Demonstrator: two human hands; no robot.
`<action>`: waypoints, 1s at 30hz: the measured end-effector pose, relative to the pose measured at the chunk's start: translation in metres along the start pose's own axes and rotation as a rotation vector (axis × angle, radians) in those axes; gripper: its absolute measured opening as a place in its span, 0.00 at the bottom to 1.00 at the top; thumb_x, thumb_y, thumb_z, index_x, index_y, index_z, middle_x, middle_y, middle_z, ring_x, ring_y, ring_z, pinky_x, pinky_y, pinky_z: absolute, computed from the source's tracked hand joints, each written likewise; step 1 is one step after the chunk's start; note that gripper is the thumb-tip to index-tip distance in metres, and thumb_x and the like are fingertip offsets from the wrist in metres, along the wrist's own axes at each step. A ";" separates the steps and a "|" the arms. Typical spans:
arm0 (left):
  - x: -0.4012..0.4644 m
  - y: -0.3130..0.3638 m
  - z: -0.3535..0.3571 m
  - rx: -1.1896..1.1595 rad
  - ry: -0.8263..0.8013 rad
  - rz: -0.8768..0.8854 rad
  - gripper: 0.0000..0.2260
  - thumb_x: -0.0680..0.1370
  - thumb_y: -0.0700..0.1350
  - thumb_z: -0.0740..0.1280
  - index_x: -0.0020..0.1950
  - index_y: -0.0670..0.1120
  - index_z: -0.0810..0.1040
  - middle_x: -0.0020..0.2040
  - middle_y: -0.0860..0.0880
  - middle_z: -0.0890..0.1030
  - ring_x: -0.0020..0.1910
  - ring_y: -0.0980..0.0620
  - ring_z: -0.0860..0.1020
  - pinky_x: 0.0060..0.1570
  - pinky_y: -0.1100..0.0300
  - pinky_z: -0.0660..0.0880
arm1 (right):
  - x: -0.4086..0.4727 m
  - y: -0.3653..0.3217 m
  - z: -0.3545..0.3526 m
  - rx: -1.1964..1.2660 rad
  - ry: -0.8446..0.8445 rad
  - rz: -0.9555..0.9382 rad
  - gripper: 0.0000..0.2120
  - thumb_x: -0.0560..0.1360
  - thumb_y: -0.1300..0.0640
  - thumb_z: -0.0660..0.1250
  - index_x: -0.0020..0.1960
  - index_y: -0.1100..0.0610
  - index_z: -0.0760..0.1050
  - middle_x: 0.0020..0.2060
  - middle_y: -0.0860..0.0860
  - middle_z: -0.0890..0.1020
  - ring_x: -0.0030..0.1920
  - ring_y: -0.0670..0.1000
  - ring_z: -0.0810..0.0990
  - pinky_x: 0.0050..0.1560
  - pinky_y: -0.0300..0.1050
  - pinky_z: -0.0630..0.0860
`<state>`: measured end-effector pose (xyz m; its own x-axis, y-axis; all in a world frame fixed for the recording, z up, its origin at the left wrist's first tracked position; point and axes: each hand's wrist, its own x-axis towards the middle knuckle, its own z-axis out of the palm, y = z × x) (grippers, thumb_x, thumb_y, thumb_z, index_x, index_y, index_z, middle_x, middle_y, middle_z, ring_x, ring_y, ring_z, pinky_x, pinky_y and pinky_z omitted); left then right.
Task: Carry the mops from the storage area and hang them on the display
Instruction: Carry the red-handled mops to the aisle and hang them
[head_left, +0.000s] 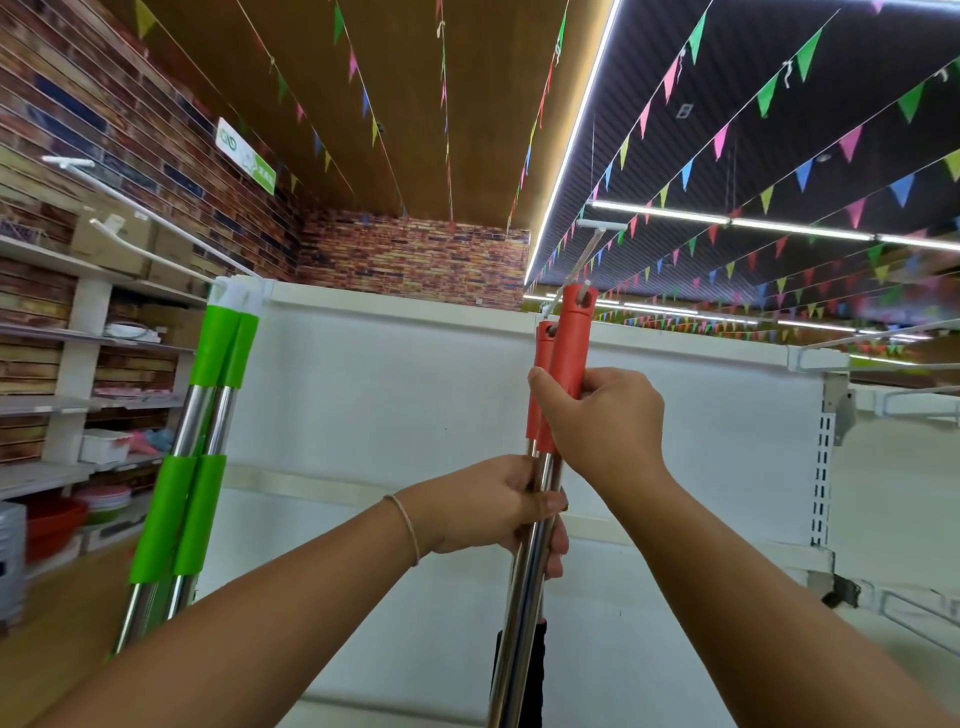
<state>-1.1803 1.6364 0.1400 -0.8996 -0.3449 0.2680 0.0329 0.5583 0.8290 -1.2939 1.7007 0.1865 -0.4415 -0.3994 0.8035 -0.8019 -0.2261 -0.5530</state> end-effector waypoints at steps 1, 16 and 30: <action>0.002 -0.004 0.002 0.000 0.032 -0.021 0.07 0.83 0.43 0.58 0.57 0.40 0.68 0.49 0.38 0.81 0.46 0.40 0.82 0.51 0.48 0.81 | 0.001 0.004 0.003 -0.011 -0.017 0.008 0.16 0.75 0.41 0.70 0.35 0.49 0.75 0.32 0.48 0.83 0.32 0.48 0.83 0.39 0.46 0.83; 0.045 -0.060 0.022 0.605 0.592 0.028 0.17 0.83 0.57 0.51 0.49 0.46 0.69 0.34 0.47 0.77 0.28 0.51 0.75 0.28 0.59 0.71 | 0.028 0.050 0.054 -0.090 0.057 -0.029 0.19 0.76 0.40 0.63 0.37 0.54 0.77 0.31 0.51 0.82 0.29 0.51 0.82 0.35 0.53 0.83; 0.069 -0.084 0.009 0.698 0.656 0.025 0.15 0.83 0.56 0.50 0.50 0.46 0.67 0.34 0.48 0.76 0.30 0.49 0.78 0.30 0.55 0.75 | 0.038 0.062 0.079 -0.221 0.113 -0.022 0.20 0.77 0.38 0.60 0.40 0.53 0.77 0.33 0.50 0.82 0.31 0.51 0.81 0.36 0.51 0.82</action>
<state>-1.2495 1.5727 0.0845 -0.4723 -0.5625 0.6786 -0.4087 0.8219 0.3968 -1.3281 1.6012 0.1653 -0.4555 -0.2923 0.8409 -0.8748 -0.0285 -0.4837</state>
